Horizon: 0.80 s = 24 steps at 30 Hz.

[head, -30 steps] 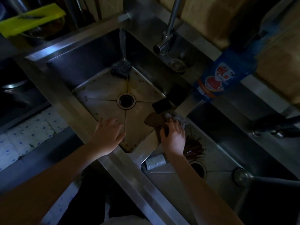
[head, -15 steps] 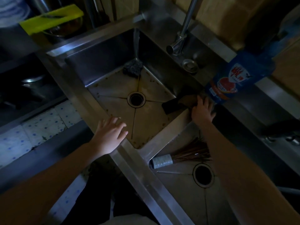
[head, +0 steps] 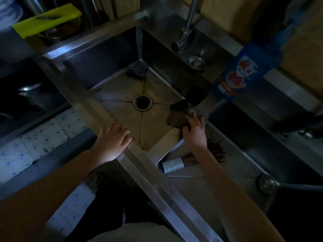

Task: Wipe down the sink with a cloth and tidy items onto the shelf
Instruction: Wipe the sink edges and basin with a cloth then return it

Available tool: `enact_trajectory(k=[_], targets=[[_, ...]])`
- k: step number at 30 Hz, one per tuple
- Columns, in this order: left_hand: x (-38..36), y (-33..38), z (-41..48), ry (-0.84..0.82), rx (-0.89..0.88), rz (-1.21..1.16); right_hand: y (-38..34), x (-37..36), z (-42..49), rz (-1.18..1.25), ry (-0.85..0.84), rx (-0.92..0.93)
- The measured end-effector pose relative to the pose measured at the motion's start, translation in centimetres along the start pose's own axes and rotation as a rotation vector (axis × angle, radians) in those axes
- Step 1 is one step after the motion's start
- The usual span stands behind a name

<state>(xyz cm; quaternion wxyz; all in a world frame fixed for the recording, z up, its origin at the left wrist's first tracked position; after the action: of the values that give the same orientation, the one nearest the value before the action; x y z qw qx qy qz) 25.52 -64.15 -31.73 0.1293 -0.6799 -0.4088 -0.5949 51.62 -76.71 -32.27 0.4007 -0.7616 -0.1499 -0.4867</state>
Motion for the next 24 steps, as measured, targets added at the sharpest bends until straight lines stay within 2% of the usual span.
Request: enact_trajectory(k=[5, 14, 24], targets=[[-0.1, -0.5, -0.3, -0.060, 0.029, -0.015, -2.4, -2.6, -4.7, -0.057, 0.017, 0.049], [1.9, -0.9, -1.6, 0.044, -0.010, -0.055, -5.9, -4.6, -10.2, -0.013, 0.071, 0.104], [4.2, -4.5, -2.1, 0.067, -0.055, -0.126, -8.3, -5.6, -11.7, -0.057, 0.071, -0.040]])
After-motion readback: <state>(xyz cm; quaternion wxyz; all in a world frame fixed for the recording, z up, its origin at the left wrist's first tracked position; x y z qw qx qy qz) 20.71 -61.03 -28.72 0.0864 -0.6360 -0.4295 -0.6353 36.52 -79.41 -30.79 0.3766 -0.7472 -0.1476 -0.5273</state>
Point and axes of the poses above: each hand's wrist, its own z-axis towards the middle knuckle, its own x-axis out of the back of the hand, y = z × x, the point moved 6 cm from there along z, towards the middle knuckle, and after that the axes turned 8 degrees about -z, right-handed, at the moved point
